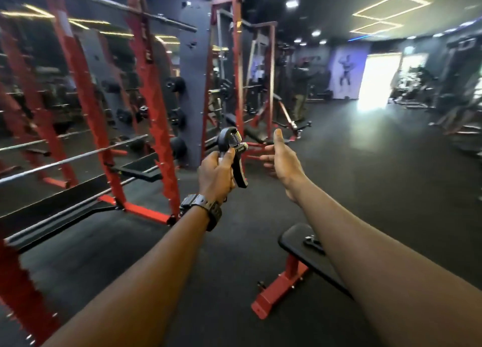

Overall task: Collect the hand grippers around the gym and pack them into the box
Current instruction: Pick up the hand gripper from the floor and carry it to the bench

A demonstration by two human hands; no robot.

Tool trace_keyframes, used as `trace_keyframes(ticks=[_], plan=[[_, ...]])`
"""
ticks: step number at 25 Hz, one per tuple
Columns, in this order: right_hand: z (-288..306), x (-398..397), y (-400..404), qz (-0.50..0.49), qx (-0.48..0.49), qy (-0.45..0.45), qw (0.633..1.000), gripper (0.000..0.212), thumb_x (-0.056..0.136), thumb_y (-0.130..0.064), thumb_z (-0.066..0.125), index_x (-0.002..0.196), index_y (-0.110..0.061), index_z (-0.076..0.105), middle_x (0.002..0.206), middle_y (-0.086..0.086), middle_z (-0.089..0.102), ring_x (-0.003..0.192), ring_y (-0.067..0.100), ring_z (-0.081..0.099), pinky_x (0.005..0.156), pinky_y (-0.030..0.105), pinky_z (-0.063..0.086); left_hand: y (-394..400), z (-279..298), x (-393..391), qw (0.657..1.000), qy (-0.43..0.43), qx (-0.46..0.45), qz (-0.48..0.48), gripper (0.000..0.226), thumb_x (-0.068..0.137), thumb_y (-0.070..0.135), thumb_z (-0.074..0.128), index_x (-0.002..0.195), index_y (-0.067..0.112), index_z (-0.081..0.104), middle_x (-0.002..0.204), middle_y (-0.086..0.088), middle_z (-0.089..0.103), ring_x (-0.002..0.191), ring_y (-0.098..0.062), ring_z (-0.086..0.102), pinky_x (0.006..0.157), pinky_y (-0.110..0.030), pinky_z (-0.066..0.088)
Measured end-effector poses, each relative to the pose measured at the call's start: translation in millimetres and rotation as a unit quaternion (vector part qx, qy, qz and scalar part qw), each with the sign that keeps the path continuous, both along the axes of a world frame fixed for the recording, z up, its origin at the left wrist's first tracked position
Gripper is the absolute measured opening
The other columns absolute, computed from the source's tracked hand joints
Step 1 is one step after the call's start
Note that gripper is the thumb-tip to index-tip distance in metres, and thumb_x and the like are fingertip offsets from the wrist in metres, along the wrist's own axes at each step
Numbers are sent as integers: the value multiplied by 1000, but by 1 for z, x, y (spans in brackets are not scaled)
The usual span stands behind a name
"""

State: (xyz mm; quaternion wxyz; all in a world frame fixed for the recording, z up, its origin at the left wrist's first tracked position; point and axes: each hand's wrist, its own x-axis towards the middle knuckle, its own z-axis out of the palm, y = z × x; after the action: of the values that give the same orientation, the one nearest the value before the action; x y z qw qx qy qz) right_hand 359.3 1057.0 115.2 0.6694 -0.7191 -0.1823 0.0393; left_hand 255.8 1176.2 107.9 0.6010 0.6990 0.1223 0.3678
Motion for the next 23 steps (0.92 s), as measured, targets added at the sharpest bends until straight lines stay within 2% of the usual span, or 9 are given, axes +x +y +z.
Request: trace_keyframes(ticks=[2,5,9,11,14,16,19,23], plan=[[-5,14,-57,-61,-10,7,998,74,87,-79,25,108,-20,65,103,6,74,107,27,67,100,46,48,-47,-6,30,999,10,-3,-51,37,94,39,55,86,3,58,57,-1,51,42,-13,46,42,-26,39],[-11,24,-126,-128,-21,10,991,65,88,-78,25,96,-25,62,100,5,73,108,28,66,100,48,49,-108,-14,56,993,14,-10,-121,31,96,38,54,86,9,56,59,-3,51,45,-15,46,44,-27,38],[-21,24,-200,-199,-5,28,980,60,89,-78,29,88,-26,60,94,4,72,89,23,64,82,41,47,-171,-24,69,982,23,-19,-188,35,98,33,53,92,-1,60,63,-6,50,46,-14,44,39,-23,39],[-27,21,-227,-229,4,29,973,61,88,-78,31,88,-24,60,90,4,72,80,19,62,76,37,45,-193,-26,71,978,30,-21,-207,31,98,32,53,89,3,60,63,-6,50,47,-15,44,38,-21,39],[-33,13,-257,-265,10,31,964,61,88,-77,32,87,-23,59,82,1,69,69,15,57,68,32,42,-219,-31,75,970,29,-15,-240,27,97,35,54,84,11,57,61,-5,50,46,-15,45,42,-25,41],[-39,4,-276,-286,1,41,957,59,90,-76,31,88,-24,59,83,1,68,70,15,57,70,33,43,-237,-36,76,965,33,-7,-260,26,93,39,59,89,15,54,61,-4,52,45,-17,47,46,-29,42],[-54,-15,-311,-333,-18,62,941,59,92,-74,29,92,-24,60,90,1,69,77,15,61,78,36,46,-269,-52,79,952,33,-7,-304,26,92,36,62,107,18,49,66,-6,54,44,-17,47,41,-26,41],[-79,-43,-368,-396,-34,99,912,62,94,-71,30,102,-19,62,92,2,68,75,15,58,69,31,46,-321,-92,83,932,61,16,-358,14,95,28,59,104,19,55,83,-12,62,52,-22,54,38,-24,42]])
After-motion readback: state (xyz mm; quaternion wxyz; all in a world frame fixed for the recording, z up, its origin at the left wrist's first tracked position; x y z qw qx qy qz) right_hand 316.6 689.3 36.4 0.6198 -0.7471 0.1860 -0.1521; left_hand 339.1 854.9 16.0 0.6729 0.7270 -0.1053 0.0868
